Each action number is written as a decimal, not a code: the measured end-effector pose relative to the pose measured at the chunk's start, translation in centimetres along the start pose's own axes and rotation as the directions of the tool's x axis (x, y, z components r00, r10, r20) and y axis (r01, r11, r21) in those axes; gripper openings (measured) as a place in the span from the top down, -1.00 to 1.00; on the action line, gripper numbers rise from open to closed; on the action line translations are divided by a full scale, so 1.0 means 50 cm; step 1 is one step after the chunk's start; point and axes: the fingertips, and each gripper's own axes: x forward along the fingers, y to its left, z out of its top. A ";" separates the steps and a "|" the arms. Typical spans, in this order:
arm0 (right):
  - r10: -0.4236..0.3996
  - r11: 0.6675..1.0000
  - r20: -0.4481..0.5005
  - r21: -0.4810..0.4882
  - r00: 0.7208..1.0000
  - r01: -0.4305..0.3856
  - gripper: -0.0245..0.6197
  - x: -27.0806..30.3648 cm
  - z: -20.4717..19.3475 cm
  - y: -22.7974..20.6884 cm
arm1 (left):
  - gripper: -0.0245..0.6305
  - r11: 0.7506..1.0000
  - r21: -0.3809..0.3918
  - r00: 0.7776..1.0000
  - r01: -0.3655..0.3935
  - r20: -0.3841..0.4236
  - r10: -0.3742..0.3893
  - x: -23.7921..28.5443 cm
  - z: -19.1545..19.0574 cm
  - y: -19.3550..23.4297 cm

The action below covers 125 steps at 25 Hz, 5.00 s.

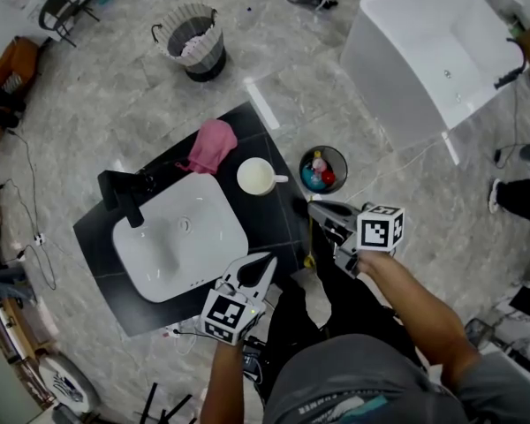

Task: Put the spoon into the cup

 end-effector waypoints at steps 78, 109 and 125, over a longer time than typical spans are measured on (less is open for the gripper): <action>0.189 0.785 -0.033 -0.595 0.981 -0.171 0.82 0.144 0.152 0.304 | 0.92 0.971 -0.012 0.956 -0.239 0.170 0.238 -0.232 0.070 0.135; 0.122 0.924 0.139 -0.376 0.983 -0.061 0.82 0.169 0.208 0.174 | 0.92 0.985 -0.092 0.987 -0.145 0.053 0.150 -0.179 0.005 0.189; 0.192 0.785 0.035 -0.606 0.981 -0.132 0.82 0.227 0.246 0.235 | 0.92 0.965 -0.107 0.959 -0.241 0.125 0.254 -0.227 0.061 0.240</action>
